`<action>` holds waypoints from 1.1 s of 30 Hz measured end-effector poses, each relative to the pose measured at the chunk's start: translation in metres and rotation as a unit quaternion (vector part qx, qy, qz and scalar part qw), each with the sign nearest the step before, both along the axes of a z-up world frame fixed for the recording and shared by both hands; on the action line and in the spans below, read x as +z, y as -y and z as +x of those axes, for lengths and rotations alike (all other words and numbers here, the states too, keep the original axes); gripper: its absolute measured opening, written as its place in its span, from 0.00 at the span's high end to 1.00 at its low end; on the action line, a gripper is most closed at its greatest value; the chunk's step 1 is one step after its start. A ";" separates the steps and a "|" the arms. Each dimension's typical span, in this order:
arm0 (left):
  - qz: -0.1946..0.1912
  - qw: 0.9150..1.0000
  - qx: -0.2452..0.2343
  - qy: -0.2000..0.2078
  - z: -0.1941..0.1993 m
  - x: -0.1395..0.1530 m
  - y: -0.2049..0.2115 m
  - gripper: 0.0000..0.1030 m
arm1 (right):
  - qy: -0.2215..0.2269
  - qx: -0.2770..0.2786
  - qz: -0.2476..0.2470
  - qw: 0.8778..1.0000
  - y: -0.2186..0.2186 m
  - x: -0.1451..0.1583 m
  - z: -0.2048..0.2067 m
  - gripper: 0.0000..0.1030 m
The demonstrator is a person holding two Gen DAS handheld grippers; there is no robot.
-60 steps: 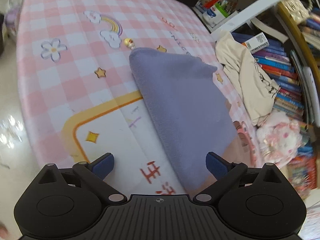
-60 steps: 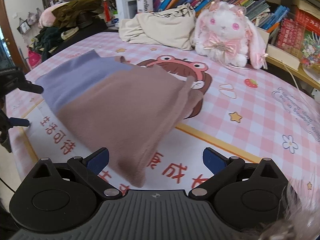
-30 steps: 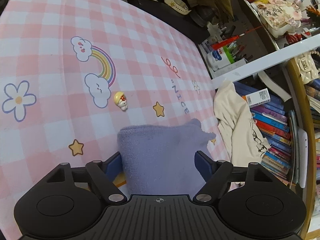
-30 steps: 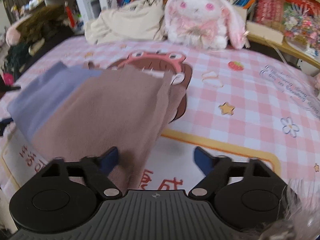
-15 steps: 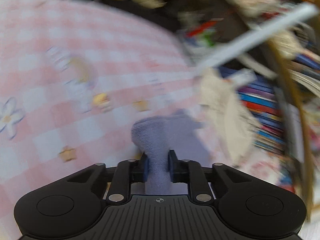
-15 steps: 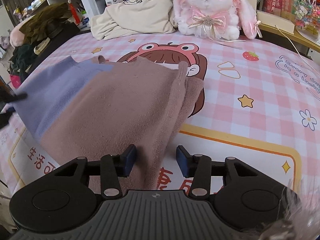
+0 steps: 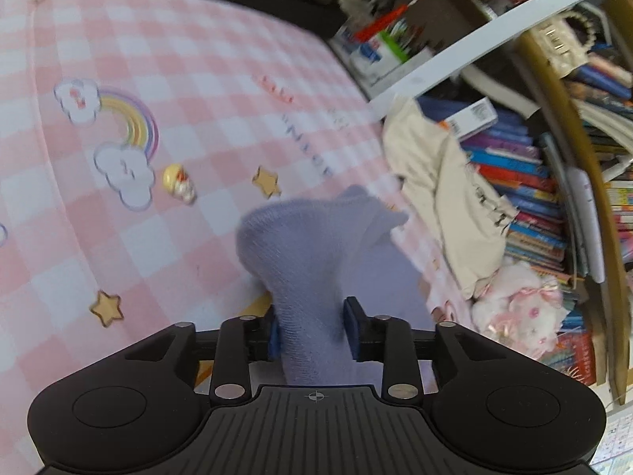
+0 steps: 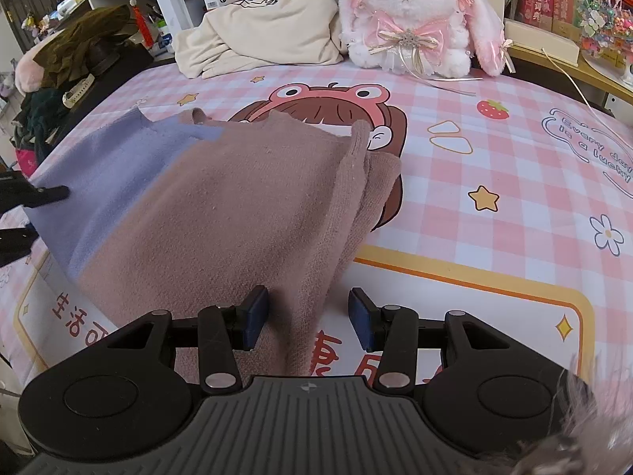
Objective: Fold clothes
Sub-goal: 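Grip the lavender side with the left tool while the right tool grips the mauve side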
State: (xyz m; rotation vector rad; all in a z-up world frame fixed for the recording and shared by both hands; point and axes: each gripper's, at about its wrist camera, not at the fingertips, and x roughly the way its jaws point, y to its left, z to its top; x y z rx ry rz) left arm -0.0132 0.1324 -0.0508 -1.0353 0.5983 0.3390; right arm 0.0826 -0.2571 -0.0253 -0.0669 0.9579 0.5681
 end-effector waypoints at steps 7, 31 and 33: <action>-0.025 1.000 0.010 0.005 0.001 -0.004 -0.004 0.71 | 0.002 -0.008 0.000 1.000 0.000 0.000 -0.001 0.58; -0.020 1.000 0.017 0.002 -0.016 -0.006 -0.010 0.78 | 0.006 -0.018 -0.003 1.000 -0.003 -0.001 0.000 0.50; -0.014 1.000 0.014 0.002 -0.015 -0.006 -0.009 0.78 | 0.006 -0.017 -0.003 1.000 -0.003 -0.001 0.000 0.50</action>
